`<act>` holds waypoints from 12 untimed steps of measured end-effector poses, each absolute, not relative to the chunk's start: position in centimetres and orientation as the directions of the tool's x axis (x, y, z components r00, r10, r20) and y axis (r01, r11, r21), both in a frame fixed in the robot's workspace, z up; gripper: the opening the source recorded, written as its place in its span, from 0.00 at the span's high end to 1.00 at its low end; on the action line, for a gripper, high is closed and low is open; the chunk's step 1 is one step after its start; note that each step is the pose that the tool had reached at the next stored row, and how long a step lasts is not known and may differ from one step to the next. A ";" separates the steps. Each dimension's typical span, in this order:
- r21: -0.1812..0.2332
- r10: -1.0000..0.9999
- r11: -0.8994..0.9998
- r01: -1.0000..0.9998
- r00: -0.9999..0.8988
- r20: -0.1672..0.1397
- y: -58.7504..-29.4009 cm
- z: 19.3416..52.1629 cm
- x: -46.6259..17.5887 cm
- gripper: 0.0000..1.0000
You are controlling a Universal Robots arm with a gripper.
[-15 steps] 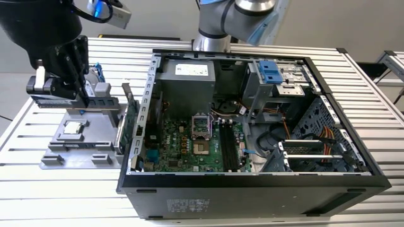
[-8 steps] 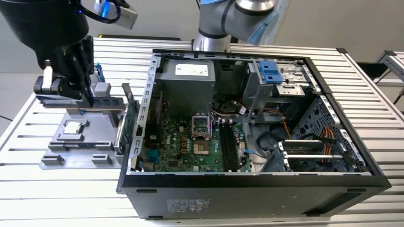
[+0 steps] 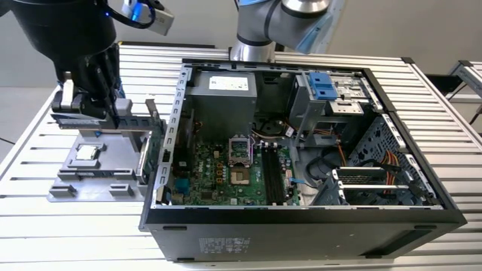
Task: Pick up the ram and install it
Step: 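Pick up the ram and move it above insertion slot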
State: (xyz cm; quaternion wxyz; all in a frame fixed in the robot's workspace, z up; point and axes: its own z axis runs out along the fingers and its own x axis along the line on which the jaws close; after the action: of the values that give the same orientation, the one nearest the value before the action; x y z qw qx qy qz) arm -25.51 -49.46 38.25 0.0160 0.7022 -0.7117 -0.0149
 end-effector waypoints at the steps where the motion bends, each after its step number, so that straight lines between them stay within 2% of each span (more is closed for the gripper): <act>1: 0.044 -1.000 0.013 -0.999 -0.013 0.002 -49.5 38.2 -25.4 1.00; 12: 0.048 -1.000 0.013 -0.999 -0.013 0.002 -49.5 38.2 -23.9 1.00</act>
State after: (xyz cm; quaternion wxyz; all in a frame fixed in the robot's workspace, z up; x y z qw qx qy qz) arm -23.89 -49.46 38.25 0.0177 0.7021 -0.7116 -0.0166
